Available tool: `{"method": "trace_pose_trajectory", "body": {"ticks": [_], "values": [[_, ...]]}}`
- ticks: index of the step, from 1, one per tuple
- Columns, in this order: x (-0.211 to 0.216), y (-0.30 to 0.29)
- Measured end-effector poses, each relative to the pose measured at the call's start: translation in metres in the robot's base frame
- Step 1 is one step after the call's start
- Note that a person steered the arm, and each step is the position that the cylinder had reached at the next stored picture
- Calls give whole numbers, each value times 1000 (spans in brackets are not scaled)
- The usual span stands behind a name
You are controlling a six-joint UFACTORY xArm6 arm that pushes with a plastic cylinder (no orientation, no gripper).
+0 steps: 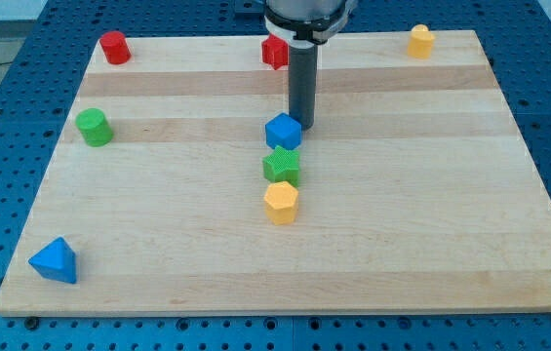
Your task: Adjust the blue cube top of the green star
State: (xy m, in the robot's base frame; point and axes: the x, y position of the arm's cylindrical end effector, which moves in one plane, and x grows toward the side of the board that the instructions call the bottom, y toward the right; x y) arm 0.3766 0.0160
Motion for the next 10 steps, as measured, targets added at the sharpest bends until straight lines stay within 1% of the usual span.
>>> {"method": "trace_pose_trajectory", "body": {"ticks": [1,2,3,4,9,10], "values": [[-19,-23],[-18,-63],[-2,-70],[5,-60],[8,-52],[8,-73]]}}
